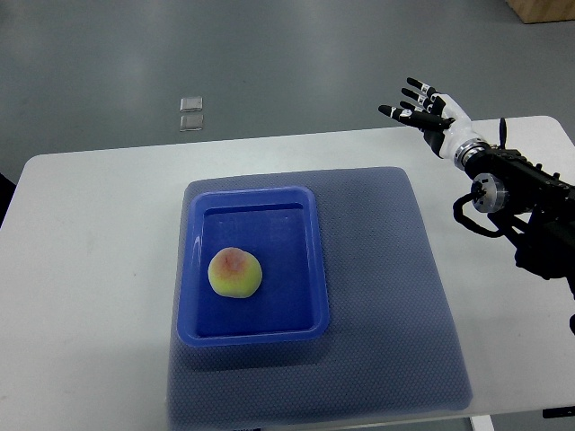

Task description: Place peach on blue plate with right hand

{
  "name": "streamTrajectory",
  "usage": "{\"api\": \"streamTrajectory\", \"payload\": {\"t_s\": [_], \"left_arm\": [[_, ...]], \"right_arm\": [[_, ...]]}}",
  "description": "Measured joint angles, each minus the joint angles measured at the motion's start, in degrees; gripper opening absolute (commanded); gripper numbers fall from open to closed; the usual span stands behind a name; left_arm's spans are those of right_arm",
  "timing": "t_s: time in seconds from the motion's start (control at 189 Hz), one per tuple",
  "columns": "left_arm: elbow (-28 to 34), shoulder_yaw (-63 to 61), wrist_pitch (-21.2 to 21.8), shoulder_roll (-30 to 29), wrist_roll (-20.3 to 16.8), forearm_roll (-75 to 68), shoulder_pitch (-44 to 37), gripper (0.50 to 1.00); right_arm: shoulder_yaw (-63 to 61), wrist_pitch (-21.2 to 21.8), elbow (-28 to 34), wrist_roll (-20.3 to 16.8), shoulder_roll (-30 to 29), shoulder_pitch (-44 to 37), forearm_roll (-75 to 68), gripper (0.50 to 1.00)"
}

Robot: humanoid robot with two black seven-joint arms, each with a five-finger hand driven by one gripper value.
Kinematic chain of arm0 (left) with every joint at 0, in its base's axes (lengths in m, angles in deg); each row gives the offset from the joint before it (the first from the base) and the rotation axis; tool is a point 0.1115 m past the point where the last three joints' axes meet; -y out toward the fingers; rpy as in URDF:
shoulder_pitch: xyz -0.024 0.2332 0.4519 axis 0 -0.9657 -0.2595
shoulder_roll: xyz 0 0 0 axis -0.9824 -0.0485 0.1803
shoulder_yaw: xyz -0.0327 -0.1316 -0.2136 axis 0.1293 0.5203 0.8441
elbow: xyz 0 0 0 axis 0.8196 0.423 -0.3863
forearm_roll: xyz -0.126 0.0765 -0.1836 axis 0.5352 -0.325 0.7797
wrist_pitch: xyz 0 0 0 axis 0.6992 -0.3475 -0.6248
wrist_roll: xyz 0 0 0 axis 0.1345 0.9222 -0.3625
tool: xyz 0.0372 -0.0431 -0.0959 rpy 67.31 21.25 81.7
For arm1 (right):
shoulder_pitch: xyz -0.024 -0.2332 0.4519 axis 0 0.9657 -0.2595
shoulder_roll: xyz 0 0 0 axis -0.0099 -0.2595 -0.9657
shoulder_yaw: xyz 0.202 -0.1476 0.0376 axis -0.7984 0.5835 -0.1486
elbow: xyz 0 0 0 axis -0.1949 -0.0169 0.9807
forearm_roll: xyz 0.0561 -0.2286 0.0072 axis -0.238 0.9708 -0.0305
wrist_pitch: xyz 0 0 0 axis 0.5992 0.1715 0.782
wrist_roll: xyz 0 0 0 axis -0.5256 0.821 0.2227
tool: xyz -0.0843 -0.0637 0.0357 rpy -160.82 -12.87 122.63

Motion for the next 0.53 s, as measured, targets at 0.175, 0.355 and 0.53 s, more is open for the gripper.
{"api": "streamTrajectory", "payload": {"t_s": [0.175,0.355,0.53], "left_arm": [[0.00,0.00,-0.01,0.00,0.00,0.00,0.00,1.000],[0.00,0.00,-0.01,0.00,0.00,0.00,0.00,1.000],[0.00,0.00,-0.01,0.00,0.00,0.00,0.00,1.000]], "right_arm": [[-0.02,0.05,-0.08,0.01,0.18,0.74,-3.80,0.926],[-0.02,0.71,-0.04,0.46,0.59,1.96,-4.35,0.928],[-0.02,1.07,0.06,0.85,0.65,2.15,-4.34,0.928]]}}
